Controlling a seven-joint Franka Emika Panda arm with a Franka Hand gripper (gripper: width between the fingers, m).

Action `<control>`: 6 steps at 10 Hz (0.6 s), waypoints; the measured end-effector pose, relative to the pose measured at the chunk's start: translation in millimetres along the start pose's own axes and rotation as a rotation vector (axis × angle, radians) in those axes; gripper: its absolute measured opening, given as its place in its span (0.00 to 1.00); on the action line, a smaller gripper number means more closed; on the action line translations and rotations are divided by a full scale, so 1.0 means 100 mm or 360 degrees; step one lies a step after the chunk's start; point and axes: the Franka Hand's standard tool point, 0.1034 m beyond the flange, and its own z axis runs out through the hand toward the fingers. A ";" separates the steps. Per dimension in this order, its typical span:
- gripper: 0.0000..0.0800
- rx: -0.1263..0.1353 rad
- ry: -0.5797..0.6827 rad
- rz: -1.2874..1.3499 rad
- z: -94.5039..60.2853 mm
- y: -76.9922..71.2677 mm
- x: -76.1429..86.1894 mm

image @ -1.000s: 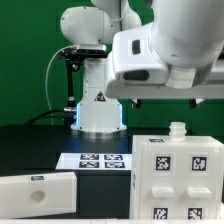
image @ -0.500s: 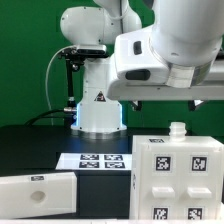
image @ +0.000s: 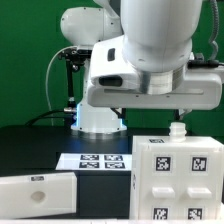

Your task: Assemble cabinet

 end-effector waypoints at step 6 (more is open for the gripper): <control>1.00 0.0052 0.0060 0.0005 -0.11 0.11 0.05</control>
Offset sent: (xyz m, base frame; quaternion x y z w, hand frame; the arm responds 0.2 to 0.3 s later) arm -0.0103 -0.0490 -0.0081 0.1223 0.0105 0.1897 0.9741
